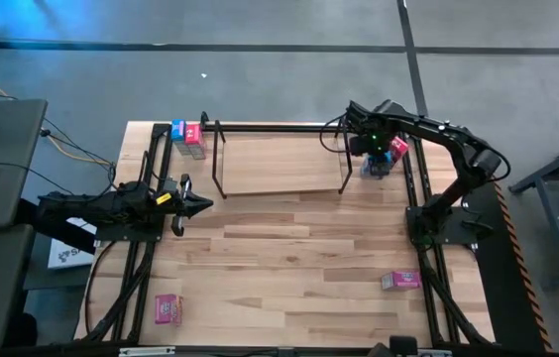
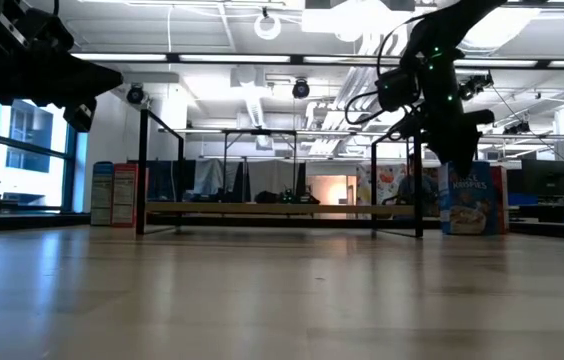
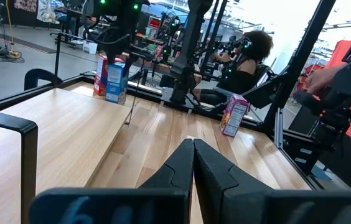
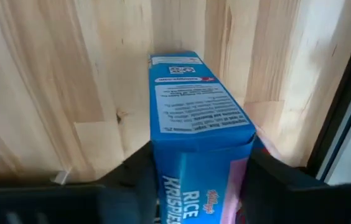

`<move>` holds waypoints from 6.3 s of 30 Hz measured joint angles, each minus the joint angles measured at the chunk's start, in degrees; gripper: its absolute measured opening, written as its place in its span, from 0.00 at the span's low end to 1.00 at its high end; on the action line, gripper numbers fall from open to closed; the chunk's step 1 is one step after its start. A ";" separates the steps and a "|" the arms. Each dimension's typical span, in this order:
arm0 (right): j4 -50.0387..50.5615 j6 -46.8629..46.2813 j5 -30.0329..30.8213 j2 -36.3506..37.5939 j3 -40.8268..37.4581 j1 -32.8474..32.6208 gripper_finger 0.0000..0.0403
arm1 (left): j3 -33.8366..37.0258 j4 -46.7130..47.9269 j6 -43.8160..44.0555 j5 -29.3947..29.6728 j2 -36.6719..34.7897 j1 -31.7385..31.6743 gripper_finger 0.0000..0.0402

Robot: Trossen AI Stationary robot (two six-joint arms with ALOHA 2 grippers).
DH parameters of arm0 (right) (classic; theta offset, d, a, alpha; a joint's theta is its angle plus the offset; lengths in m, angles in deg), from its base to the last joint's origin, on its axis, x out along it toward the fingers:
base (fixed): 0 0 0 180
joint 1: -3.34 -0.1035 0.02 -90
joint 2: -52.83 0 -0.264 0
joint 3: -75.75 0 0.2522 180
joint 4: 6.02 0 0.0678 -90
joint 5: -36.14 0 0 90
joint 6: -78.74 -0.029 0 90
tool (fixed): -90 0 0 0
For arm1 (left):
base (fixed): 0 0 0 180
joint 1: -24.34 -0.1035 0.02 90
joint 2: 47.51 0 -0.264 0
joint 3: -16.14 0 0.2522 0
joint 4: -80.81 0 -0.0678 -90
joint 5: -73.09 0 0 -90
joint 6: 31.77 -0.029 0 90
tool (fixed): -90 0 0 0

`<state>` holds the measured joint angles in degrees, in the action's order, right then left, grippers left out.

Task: Stack cereal on shelf
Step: Put the bottom blue cereal box on the shelf, then put the blue cereal box on the shelf aligned with the other blue cereal box

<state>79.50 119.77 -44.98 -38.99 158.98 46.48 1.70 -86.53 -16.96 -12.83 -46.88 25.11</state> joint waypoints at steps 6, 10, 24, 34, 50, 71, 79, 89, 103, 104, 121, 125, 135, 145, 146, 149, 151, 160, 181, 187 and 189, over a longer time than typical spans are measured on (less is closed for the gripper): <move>4.77 -1.57 -0.89 2.78 0.00 0.00 0.25 | 0.01 0.00 0.00 0.00 -0.02 0.02 0.01; 9.38 -5.71 0.27 5.86 0.61 -0.43 0.24 | 0.01 0.01 0.00 0.00 0.00 0.01 0.01; 18.39 -14.15 0.00 14.55 22.97 -4.67 0.25 | 0.00 0.00 0.00 0.01 0.00 0.00 0.01; 0.88 -15.40 1.76 13.70 40.18 -6.40 0.25 | 0.01 0.00 0.00 0.00 0.00 0.02 0.01; 5.00 -12.86 5.82 -11.69 40.04 -16.85 0.25 | 0.00 0.01 0.00 0.00 -0.01 0.01 0.01; 6.90 -9.02 6.08 -23.22 40.06 -15.39 0.25 | 0.01 0.02 0.00 0.02 0.00 0.00 0.01; 5.85 -9.05 6.15 -23.57 40.06 -14.99 0.25 | -0.01 0.01 0.00 0.00 -0.01 0.00 0.01; 5.40 -10.41 6.13 -23.59 40.06 -14.99 0.49 | 0.00 0.01 0.00 0.02 0.00 0.00 0.01; 6.73 -10.57 4.42 -18.37 40.09 -14.88 0.69 | 0.00 0.00 0.00 0.01 -0.01 0.00 0.01; 6.70 -10.61 3.93 -17.71 40.09 -14.88 0.69 | 0.00 0.01 0.00 0.00 -0.01 0.01 0.01; 4.09 -25.20 -12.09 7.36 31.28 -9.39 0.69 | 0.00 0.00 0.00 0.00 0.00 0.00 0.01; -3.85 -29.53 -15.35 20.54 17.00 -7.81 0.69 | 0.00 0.01 0.00 0.02 0.00 0.01 0.01; -40.33 -44.68 -28.89 45.36 -10.73 -8.76 0.69 | 0.00 0.00 0.00 0.01 0.00 0.00 0.01; -56.46 -50.08 -27.40 51.92 -24.03 -12.61 0.69 | 0.00 0.01 0.00 0.00 0.00 0.01 0.01; -56.54 -50.13 -27.35 51.91 -24.36 -12.80 0.69 | -0.01 0.00 0.00 0.02 0.00 0.00 0.01; -57.72 -51.89 -27.32 51.35 -24.50 -13.19 0.69 | 0.01 -0.21 0.00 0.02 0.00 0.00 0.01; -58.54 -53.81 -26.84 51.20 -24.52 -13.20 0.69 | -0.01 -1.28 1.20 0.00 0.00 0.01 0.01; -63.66 -60.50 -17.73 50.92 -24.50 -13.18 0.69 | -0.01 -27.37 16.02 12.11 0.00 0.00 0.01; -63.68 -58.68 -19.63 48.43 -24.48 -13.18 0.69 | -44.33 41.61 15.30 38.64 26.13 -19.99 0.59; -63.68 -58.54 -20.27 48.43 -24.48 -13.18 0.69 | -44.86 43.09 11.54 28.71 35.06 -33.84 0.65; -63.68 -58.52 -21.27 48.43 -24.48 -13.18 0.69 | -44.86 43.02 11.32 26.72 38.38 -39.15 0.66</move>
<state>15.81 61.25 -66.25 9.44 134.50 33.30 -43.16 -43.51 -5.64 13.89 -8.51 -14.04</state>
